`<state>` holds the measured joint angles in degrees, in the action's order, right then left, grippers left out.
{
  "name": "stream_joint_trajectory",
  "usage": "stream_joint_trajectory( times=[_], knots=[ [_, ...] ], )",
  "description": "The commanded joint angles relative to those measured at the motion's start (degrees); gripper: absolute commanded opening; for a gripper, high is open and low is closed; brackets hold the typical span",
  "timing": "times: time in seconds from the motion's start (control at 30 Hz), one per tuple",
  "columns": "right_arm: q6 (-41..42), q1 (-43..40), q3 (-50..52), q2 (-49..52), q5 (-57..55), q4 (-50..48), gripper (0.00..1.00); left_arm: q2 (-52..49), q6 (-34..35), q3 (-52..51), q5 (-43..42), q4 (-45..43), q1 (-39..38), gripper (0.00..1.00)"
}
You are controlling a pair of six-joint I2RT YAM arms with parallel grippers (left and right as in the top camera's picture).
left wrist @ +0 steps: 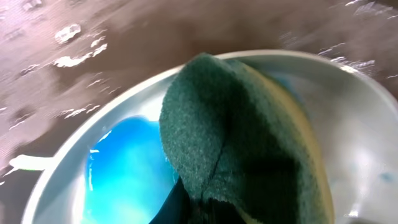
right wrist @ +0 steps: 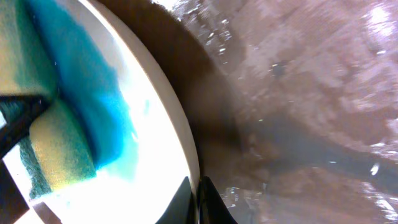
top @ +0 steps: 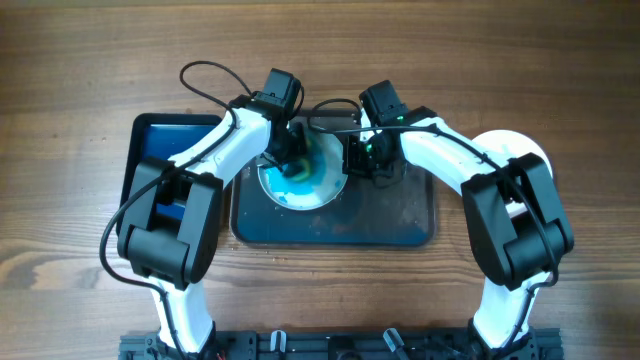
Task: Clean dirty plates on tray and stack at the side
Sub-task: 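Scrub the last plate with the sponge in the left gripper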
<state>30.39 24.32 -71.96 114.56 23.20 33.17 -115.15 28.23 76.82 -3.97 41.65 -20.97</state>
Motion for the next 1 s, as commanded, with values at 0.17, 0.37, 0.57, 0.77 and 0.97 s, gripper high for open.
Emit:
stream_joint_trajectory(
  times=[0.17,0.37,0.57,0.77,0.97],
  knots=[
    [-0.1,-0.5,0.1,1.4,-0.3,0.7,0.04,-2.0,-22.4,-2.1,-24.8,9.9,0.4,0.04],
    [-0.4,-0.5,0.1,1.4,0.0,0.7,0.04,-1.9,-27.0,-2.1,-33.0,3.0,0.3,0.04],
    [-0.4,-0.5,0.1,1.4,0.0,0.7,0.04,-2.0,-10.9,-2.1,-12.1,-5.7,0.3,0.04],
    [-0.4,-0.5,0.1,1.4,0.0,0.7,0.04,-1.9,13.6,-2.1,22.0,6.8,0.3,0.04],
    [-0.4,-0.5,0.1,1.4,0.0,0.7,0.04,-2.0,12.1,-2.1,13.4,13.5,-0.2,0.04]
  ],
)
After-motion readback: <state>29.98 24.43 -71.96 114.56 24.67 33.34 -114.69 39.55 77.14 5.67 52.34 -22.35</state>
